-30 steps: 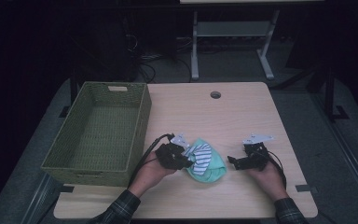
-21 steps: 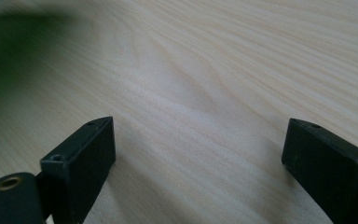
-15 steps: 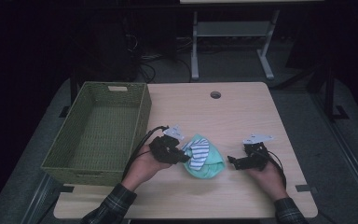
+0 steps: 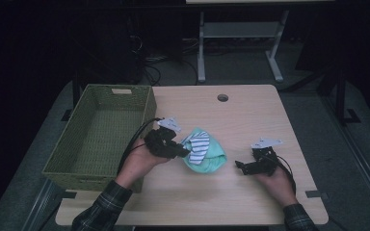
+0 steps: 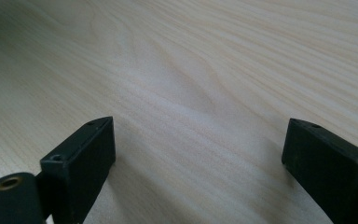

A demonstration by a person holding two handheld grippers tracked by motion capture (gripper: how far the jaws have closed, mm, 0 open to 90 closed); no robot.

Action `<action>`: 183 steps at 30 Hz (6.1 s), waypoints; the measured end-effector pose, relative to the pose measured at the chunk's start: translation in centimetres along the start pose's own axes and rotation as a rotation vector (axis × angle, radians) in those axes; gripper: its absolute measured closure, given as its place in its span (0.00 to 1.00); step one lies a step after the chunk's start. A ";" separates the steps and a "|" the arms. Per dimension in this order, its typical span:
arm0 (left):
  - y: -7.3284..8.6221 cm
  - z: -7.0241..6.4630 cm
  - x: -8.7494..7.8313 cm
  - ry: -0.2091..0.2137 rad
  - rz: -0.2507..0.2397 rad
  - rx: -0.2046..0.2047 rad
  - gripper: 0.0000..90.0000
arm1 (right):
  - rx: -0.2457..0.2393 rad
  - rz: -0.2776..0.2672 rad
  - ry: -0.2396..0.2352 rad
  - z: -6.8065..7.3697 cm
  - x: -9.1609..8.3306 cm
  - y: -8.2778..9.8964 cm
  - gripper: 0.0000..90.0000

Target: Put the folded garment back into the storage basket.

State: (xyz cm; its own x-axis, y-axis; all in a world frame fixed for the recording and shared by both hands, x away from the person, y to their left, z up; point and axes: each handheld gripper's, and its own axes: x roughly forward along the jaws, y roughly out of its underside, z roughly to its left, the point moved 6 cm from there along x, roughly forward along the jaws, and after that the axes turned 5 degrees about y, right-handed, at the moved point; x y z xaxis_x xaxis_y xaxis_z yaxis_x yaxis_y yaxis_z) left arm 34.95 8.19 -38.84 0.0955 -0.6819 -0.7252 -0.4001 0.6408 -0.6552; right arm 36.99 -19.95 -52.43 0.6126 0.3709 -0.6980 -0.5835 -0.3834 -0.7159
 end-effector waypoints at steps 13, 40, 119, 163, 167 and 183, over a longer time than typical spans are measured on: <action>0.0 1.6 -3.8 -0.073 -0.021 -0.030 0.89 | 0.001 -0.001 0.000 0.0 0.0 0.0 0.10; 3.8 5.7 -13.6 -0.297 -0.116 -0.155 0.89 | 0.004 -0.001 0.000 0.0 0.0 0.0 0.10; 16.6 14.9 -11.5 -0.436 0.053 -0.453 0.29 | 0.005 -0.002 0.002 0.0 0.0 0.0 0.10; 7.6 9.3 -12.9 -0.362 -0.136 -0.316 0.15 | 0.005 -0.001 0.005 0.0 0.0 0.0 0.10; 6.7 8.7 -12.4 -0.343 -0.153 -0.298 0.15 | 0.006 -0.001 0.005 0.0 0.0 0.0 0.10; 2.1 6.0 -8.7 -0.291 -0.172 -0.215 0.15 | 0.001 -0.002 0.006 0.0 0.0 0.0 0.10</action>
State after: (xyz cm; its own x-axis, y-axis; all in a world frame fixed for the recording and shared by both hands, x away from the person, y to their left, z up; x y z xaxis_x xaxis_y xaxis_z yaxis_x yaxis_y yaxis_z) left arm 38.74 17.58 -35.16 0.4193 -0.6246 -0.6588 -0.5346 0.4166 -0.7352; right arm 37.02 -19.98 -52.43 0.6169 0.3666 -0.6964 -0.5830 -0.3816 -0.7173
